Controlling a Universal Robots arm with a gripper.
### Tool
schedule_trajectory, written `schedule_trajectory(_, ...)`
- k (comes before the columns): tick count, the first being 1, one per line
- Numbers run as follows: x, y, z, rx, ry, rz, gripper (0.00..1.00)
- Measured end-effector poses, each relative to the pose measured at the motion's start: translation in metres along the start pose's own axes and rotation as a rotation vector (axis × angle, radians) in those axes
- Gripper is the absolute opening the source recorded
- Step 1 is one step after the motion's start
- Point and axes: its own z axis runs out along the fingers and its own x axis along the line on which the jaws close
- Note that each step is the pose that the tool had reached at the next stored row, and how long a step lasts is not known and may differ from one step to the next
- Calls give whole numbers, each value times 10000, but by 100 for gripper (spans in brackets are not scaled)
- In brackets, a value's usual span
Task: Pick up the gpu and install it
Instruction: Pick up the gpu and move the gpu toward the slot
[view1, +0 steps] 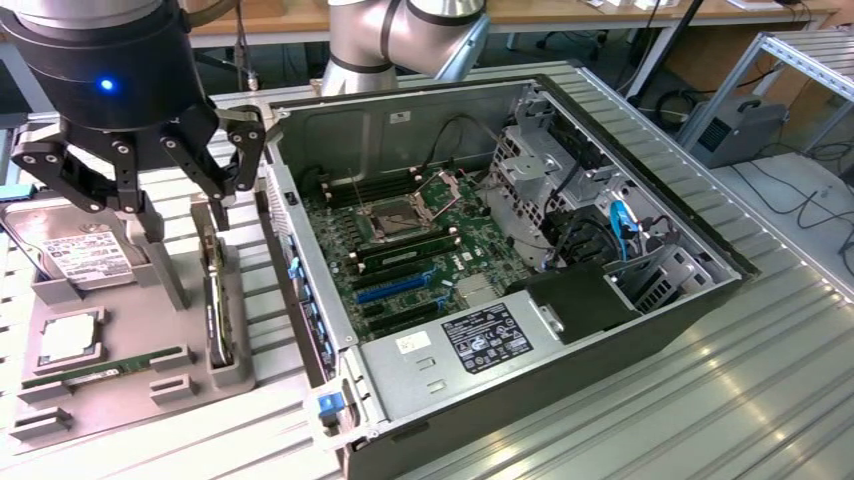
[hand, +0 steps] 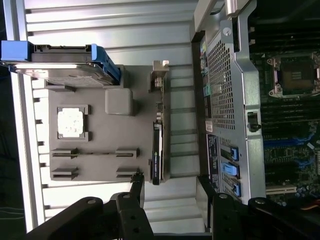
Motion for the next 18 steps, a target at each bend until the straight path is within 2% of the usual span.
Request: schedule_trajectory(18, 3, -5, 112, 1, 1, 0, 54)
